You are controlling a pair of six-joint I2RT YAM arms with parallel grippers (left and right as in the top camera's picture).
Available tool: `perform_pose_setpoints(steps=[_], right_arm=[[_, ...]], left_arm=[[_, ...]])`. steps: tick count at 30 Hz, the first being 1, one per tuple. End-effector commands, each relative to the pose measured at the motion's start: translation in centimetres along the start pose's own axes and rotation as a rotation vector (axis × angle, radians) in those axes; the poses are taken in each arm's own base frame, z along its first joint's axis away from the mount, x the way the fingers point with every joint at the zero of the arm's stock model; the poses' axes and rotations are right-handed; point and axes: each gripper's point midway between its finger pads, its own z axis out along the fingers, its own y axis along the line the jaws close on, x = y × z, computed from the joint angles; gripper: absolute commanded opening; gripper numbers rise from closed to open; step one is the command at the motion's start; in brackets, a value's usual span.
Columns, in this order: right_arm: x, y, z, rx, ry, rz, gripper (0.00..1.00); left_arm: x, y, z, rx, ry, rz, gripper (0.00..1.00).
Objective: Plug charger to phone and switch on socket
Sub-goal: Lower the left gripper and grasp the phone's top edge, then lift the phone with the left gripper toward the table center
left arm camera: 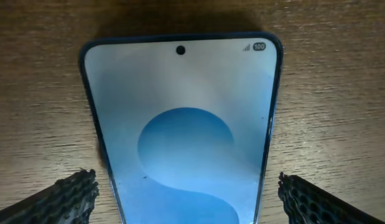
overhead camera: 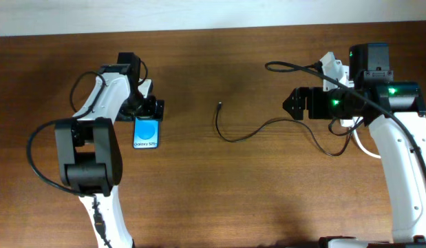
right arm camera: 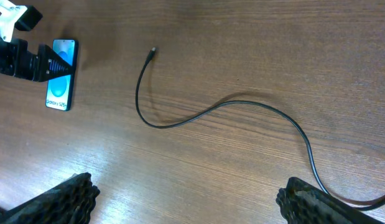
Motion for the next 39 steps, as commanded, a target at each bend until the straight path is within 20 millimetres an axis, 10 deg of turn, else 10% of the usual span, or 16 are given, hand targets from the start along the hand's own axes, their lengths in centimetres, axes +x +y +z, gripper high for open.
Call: perform_pose_setpoints(steps=[1, 24, 36, 39], right_arm=[[-0.4, 0.7, -0.3, -0.017, -0.011, -0.010, 0.98], [-0.3, 0.6, -0.2, -0.017, -0.006, -0.007, 0.98], [-0.5, 0.6, -0.2, -0.017, -0.014, -0.011, 0.98], [-0.6, 0.7, -0.2, -0.017, -0.019, -0.014, 0.98]], left_arm=[[0.8, -0.3, 1.1, 0.022, 0.029, 0.027, 0.99], [2.5, -1.1, 2.9, 0.017, 0.070, -0.051, 0.78], [-2.0, -4.4, -4.4, 0.189, -0.024, -0.048, 0.71], [-3.2, -6.1, -6.0, 0.292, -0.066, -0.053, 0.48]])
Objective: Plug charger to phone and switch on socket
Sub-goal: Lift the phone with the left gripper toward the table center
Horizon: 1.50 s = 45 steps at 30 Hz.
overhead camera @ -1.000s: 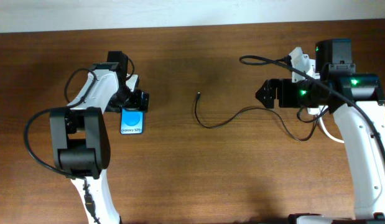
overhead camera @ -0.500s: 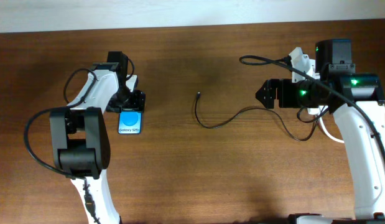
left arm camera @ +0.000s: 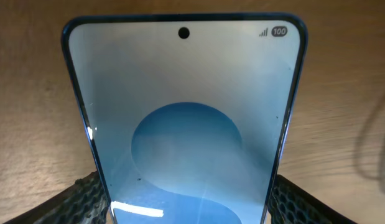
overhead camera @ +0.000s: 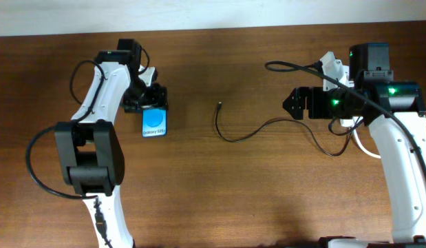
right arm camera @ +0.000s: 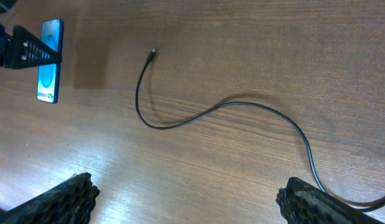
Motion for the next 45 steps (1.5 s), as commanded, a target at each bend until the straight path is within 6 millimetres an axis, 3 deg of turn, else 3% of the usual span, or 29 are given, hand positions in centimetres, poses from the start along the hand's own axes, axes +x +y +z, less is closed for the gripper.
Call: perform_pose_setpoints(steps=[1, 2, 3, 4, 8, 13, 16, 20, 29, 35, 40, 45], right_arm=[[-0.6, 0.7, -0.2, -0.017, -0.016, -0.013, 0.98], [-0.6, 0.7, -0.2, -0.017, -0.018, -0.013, 0.99], [-0.6, 0.7, -0.2, -0.017, -0.020, -0.014, 0.98], [-0.6, 0.7, -0.2, -0.017, -0.020, -0.014, 0.98], [-0.6, 0.7, -0.2, -0.017, -0.020, -0.013, 0.98], [-0.8, 0.7, -0.2, -0.017, -0.027, 0.013, 0.99], [-1.0, 0.7, -0.2, -0.018, -0.033, 0.015, 0.98], [-1.0, 0.7, -0.2, -0.018, -0.035, 0.014, 0.98], [-1.1, 0.7, -0.2, -0.018, -0.038, 0.012, 0.98], [-1.1, 0.7, -0.2, -0.018, -0.039, 0.012, 0.98], [-1.1, 0.7, -0.2, -0.018, -0.039, 0.012, 0.98], [-1.1, 0.7, -0.2, -0.018, -0.039, 0.012, 0.98]], left_arm=[[-1.6, -2.9, -1.4, 0.155, -0.048, -0.048, 0.43], [-1.7, -3.2, -1.5, 0.173, -0.048, -0.077, 0.34], [-1.8, -3.3, -1.5, 0.181, -0.043, -0.148, 0.10], [-1.8, -3.3, -1.5, 0.183, -0.038, -0.204, 0.00], [-1.7, -3.5, -1.5, 0.200, -0.004, -0.534, 0.00], [-1.4, -7.5, -2.8, 0.435, 0.105, -0.642, 0.00], [-0.9, -8.3, -3.2, 0.470, 0.176, -0.779, 0.00], [-0.4, -8.6, -3.4, 0.481, 0.213, -0.813, 0.00], [0.1, -12.7, -6.6, 0.750, 0.373, -0.809, 0.00], [2.2, -13.5, -7.7, 0.740, 0.576, -1.023, 0.00], [2.3, -16.3, -10.7, 0.932, 0.704, -0.988, 0.00], [3.0, -17.8, -10.6, 0.925, 0.728, -0.960, 0.00]])
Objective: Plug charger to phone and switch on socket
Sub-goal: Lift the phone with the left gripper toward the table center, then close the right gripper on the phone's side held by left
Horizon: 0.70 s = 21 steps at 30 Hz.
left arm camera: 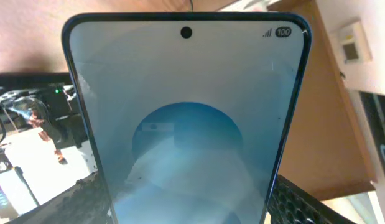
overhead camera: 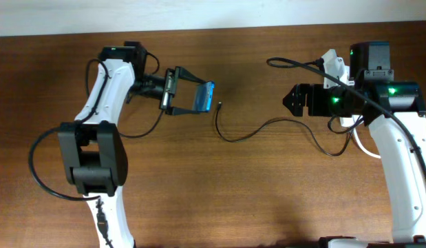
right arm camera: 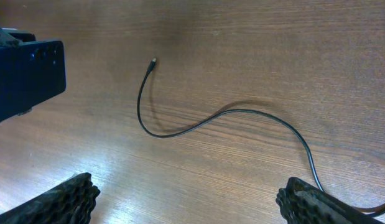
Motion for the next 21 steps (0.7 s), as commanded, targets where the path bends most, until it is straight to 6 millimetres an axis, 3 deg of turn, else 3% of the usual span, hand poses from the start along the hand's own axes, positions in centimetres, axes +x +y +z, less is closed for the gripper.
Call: perform_pose_setpoints(steps=[1, 5, 8, 10, 13, 15, 16, 18, 21], right_arm=[[-0.4, 0.7, -0.2, -0.018, -0.011, -0.011, 0.98], [-0.7, 0.7, -0.2, -0.019, -0.021, 0.052, 0.98], [-1.0, 0.5, 0.4, -0.023, -0.035, 0.177, 0.98], [-1.1, 0.7, 1.4, -0.037, -0.037, 0.267, 0.98], [-2.7, 5.8, 2.8, -0.226, -0.047, 0.222, 0.98], [-2.9, 7.9, 4.0, -0.263, -0.037, 0.213, 0.98], [-2.7, 9.9, 5.3, -0.292, -0.014, 0.212, 0.99], [-2.1, 12.0, 7.5, -0.316, 0.036, 0.245, 1.00], [0.0, 13.6, 11.9, -0.279, 0.143, 0.332, 0.92]], left_arm=[[1.5, -0.9, 0.5, 0.027, 0.068, 0.008, 0.00], [0.8, -0.9, 0.6, 0.015, 0.034, 0.035, 0.00], [-3.6, 0.1, 0.2, -0.083, -0.205, 0.084, 0.00], [-6.1, 1.2, -0.7, -0.144, -0.359, -0.002, 0.00], [-7.5, 1.7, -1.4, -0.165, -0.456, -0.069, 0.00], [-7.6, 1.4, -1.4, -0.155, -0.459, -0.062, 0.00], [-7.6, 1.4, -1.4, -0.154, -0.460, -0.068, 0.00], [-7.8, 1.5, -1.5, -0.160, -0.474, -0.068, 0.00], [-7.8, 1.5, -1.5, -0.160, -0.474, -0.068, 0.00]])
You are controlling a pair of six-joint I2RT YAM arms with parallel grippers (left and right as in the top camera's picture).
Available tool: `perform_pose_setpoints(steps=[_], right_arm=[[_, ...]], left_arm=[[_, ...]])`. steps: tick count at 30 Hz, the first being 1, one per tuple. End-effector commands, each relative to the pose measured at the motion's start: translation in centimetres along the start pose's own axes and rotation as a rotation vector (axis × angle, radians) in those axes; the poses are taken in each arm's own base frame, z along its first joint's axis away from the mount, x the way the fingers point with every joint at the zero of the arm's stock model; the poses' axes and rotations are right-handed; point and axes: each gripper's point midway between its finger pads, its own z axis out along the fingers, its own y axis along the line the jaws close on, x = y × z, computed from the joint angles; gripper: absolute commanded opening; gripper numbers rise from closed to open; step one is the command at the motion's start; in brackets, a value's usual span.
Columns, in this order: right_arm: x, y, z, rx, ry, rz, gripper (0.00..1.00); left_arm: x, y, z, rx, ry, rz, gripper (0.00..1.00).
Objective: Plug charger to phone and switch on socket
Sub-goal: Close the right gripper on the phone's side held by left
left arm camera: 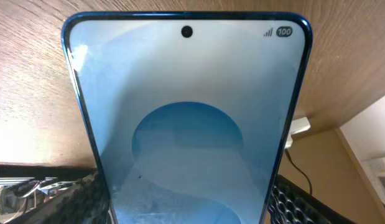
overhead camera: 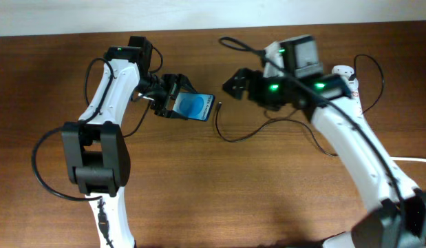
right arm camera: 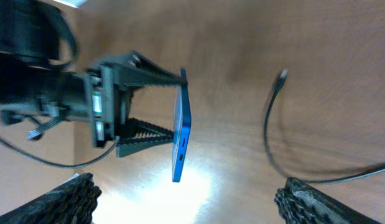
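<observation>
My left gripper [overhead camera: 179,96] is shut on the blue phone [overhead camera: 194,107] and holds it off the table, tilted, with the screen [left arm camera: 187,137] lit. In the right wrist view the phone [right arm camera: 181,130] is edge-on, its bottom port facing me. The black charger cable's plug tip [overhead camera: 219,105] lies on the wood just right of the phone, and shows again as the plug tip [right arm camera: 281,74]. My right gripper [overhead camera: 231,84] hovers open beyond the plug, empty, its fingers [right arm camera: 58,202] wide apart. No socket switch can be made out.
The cable [overhead camera: 233,139] loops across the brown table [overhead camera: 199,193] toward the right arm's base. A white object [overhead camera: 345,71] sits at the far right; what it is cannot be told. The left arm's body [overhead camera: 96,165] stands at the left.
My right arm has gone from the table's right side to the middle, its gripper now close to the phone and plug tip. The held phone has tilted so its screen faces more upward.
The phone first lay flat at the left between my open left fingers. Then the left gripper was shut on it. Later it was held up beside the cable's plug tip, turned on edge. Now the open right gripper is next to it.
</observation>
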Motion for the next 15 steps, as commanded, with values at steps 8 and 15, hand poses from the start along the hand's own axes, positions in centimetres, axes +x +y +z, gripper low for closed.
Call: perform_pose_setpoints(steps=[8, 15], right_arm=[[3.8, 0.8, 8.4, 0.056, 0.104, 0.138, 0.73], [4.2, 1.1, 10.6, 0.086, 0.071, 0.140, 0.53]], left_arm=[[0.2, -0.6, -0.3, 0.019, 0.014, -0.009, 0.00], [2.6, -1.1, -0.1, 0.043, 0.127, -0.008, 0.00]])
